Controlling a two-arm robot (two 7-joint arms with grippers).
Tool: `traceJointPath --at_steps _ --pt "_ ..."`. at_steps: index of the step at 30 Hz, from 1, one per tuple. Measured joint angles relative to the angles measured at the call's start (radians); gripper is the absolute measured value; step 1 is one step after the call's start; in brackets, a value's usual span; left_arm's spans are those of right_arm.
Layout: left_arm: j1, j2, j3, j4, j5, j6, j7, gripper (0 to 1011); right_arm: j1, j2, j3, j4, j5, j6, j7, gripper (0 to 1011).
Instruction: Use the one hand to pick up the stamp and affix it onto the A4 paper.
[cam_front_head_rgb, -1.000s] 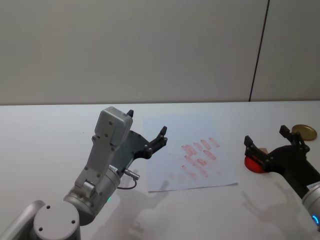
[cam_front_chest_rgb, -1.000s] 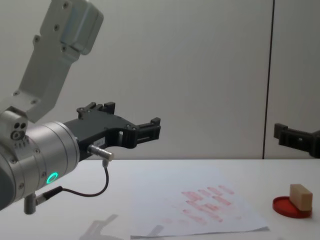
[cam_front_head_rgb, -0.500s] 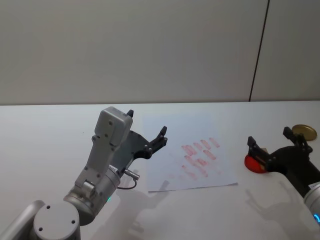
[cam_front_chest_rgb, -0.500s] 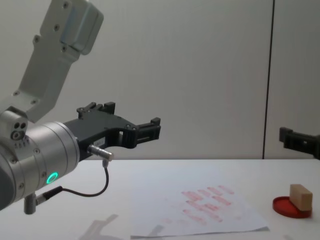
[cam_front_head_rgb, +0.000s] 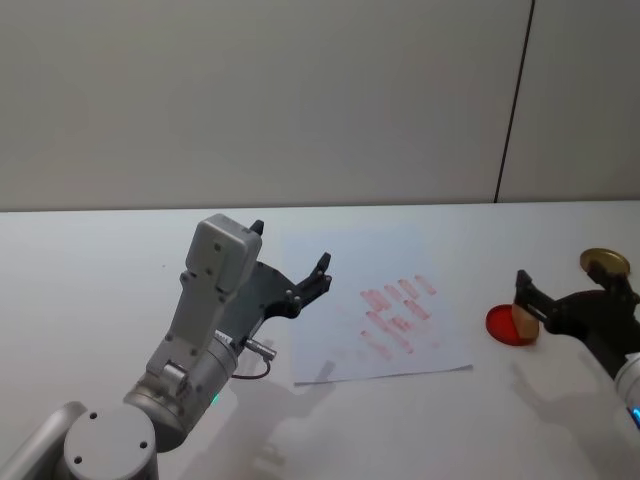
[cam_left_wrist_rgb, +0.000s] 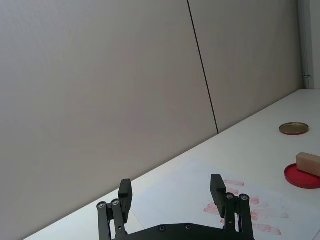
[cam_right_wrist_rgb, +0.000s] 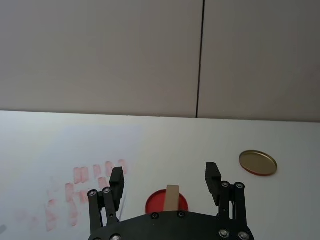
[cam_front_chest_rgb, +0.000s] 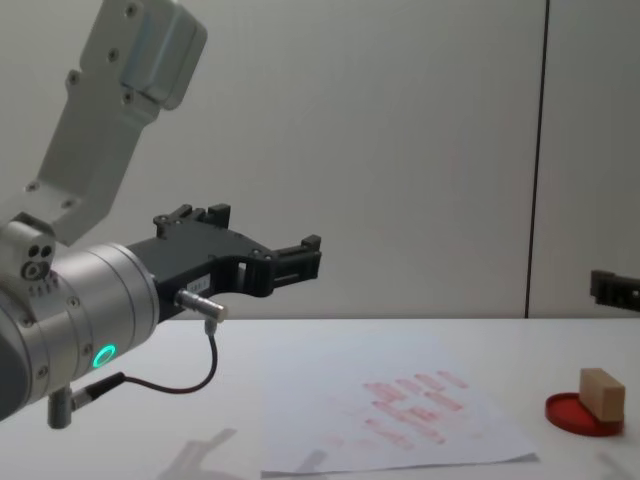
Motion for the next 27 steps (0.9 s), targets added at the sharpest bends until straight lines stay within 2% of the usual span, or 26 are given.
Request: traceJointPath --at_steps 11,27 --pt "0.000 0.000 0.000 0.000 0.000 0.000 0.000 993 0.076 -0.024 0.023 0.056 0.032 0.116 -0.042 1001" --pt "0.000 0.000 0.000 0.000 0.000 0.000 0.000 993 0.166 -0.056 0.031 0.144 0.053 0.236 -0.030 1001"
